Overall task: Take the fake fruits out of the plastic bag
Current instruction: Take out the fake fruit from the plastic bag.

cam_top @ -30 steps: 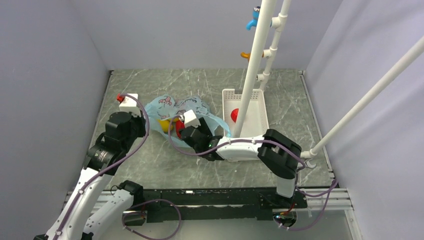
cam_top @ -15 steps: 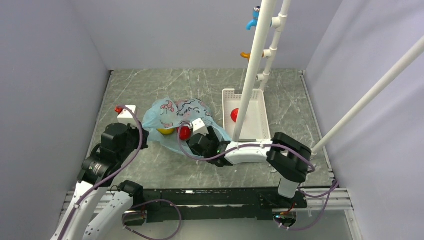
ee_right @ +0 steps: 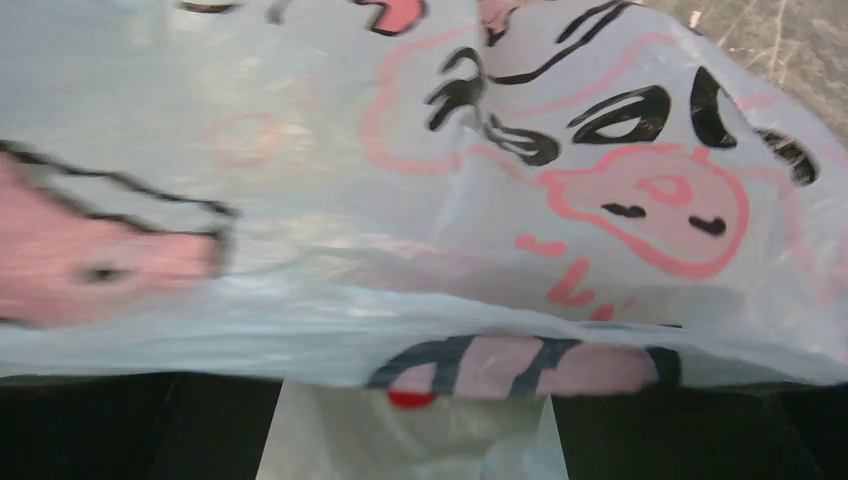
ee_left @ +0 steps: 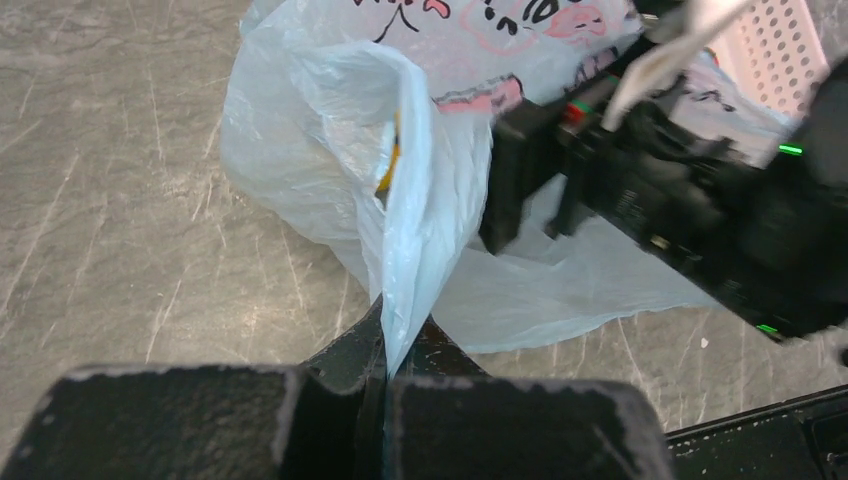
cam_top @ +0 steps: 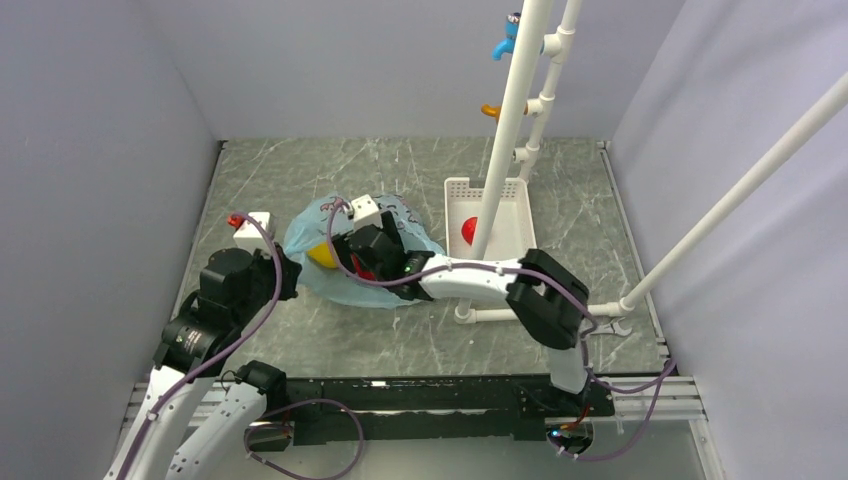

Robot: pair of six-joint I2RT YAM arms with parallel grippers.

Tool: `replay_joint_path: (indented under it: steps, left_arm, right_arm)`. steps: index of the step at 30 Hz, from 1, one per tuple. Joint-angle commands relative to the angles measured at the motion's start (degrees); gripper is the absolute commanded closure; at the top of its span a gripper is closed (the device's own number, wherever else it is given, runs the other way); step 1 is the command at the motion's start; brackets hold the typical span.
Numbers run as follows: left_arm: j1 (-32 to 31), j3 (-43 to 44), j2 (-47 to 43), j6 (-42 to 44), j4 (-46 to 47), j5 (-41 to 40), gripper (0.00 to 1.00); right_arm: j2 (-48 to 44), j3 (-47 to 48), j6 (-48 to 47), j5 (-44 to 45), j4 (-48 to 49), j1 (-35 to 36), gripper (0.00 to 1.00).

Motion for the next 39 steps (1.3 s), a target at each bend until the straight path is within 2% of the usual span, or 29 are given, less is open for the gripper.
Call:
replay_joint_path:
  steps: [1,3,7,11,20,27,29,31,39]
  left_arm:
    - [0.18,0.69,-0.82,-1.81,5.63,1.16,1.00]
    - [0.18,0.39,-0.80,-2.42,7.46,2.33,1.00]
    - [0.18,0.45,0.76,-2.32,9.32,3.40,1.00]
    - [0.18,0.58,2.69,-1.12,10.43,2.77,1.00]
    - [0.18,1.32,5.45,0.42,12.08,1.95,1.00]
    - [0.18,0.54,6.47,1.90,11.97,-0.39,1.00]
    - [0.18,0.38,6.66,2.20,12.02,-0.40,1.00]
    - [0.18,0.21,6.94,2.30,12.09,-0.41,1.00]
    - [0.18,-1.41,8.11,2.30,12.94,-0.75,1.00]
  right_arm:
    - [6.45,6.78,5.12,6.22,3.37,-2.08,0.09]
    - [8.76,10.27,7.14,8.38,1.99,-2.83,0.07]
    - [11.83,15.12,9.94,7.32,-1.13,-5.93,0.06]
    - [14.55,16.75,4.93,5.95,2.30,-6.36,0.05]
    - [24.82,27.81,2.79,14.48,-4.37,-6.96,0.05]
    - [27.47,29.31,-1.31,12.90,-1.31,-7.94,0.07]
    - [27.67,29.75,-2.56,12.32,-0.43,-8.00,0.11]
    - [27.13,29.26,-3.97,12.30,0.59,-7.77,0.22]
    - [17.85,18.45,-8.45,13.88,8.98,-4.78,0.45]
